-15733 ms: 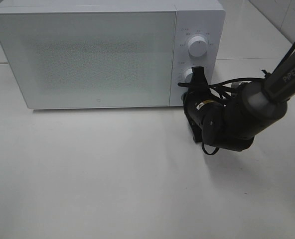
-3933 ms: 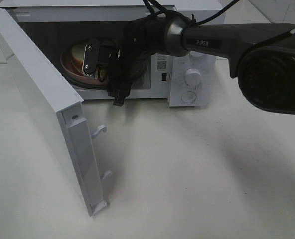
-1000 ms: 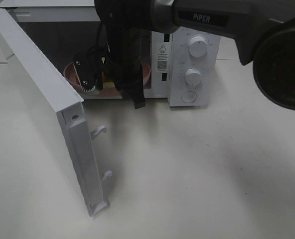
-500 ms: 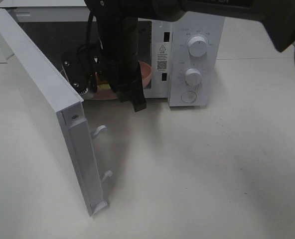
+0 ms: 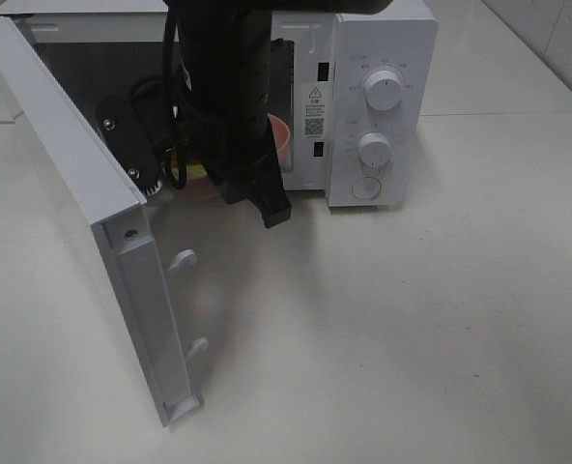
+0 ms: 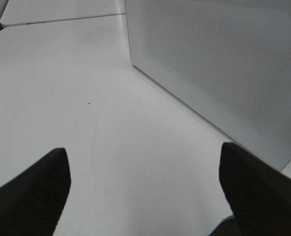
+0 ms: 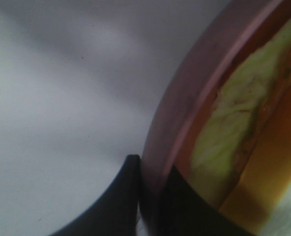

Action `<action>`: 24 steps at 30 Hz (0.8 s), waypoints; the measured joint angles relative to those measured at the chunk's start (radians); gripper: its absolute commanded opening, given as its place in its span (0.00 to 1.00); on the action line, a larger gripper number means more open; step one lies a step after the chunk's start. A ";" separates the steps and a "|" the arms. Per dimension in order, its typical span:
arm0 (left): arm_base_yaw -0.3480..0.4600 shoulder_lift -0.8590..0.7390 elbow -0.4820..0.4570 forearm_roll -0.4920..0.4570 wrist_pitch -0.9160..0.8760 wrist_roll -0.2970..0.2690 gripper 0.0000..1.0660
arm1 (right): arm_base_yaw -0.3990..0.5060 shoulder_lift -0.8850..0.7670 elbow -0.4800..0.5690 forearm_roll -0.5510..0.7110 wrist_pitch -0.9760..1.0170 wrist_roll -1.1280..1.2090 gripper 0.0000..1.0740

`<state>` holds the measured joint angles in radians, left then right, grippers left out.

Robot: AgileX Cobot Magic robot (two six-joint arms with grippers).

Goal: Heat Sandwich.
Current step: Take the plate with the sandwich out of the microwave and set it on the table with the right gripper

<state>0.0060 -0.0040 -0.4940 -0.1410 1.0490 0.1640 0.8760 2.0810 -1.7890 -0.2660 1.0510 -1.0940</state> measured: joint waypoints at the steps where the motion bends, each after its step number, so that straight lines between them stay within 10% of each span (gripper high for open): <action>1: 0.000 0.000 0.000 0.000 0.000 0.000 0.72 | 0.005 -0.012 0.015 0.000 -0.009 0.000 0.00; 24: 0.000 0.000 0.000 0.000 0.000 0.000 0.72 | 0.072 -0.264 0.303 -0.062 -0.073 0.157 0.00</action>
<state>0.0060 -0.0040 -0.4940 -0.1410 1.0490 0.1640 0.9480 1.8170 -1.4860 -0.3280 0.9780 -0.9370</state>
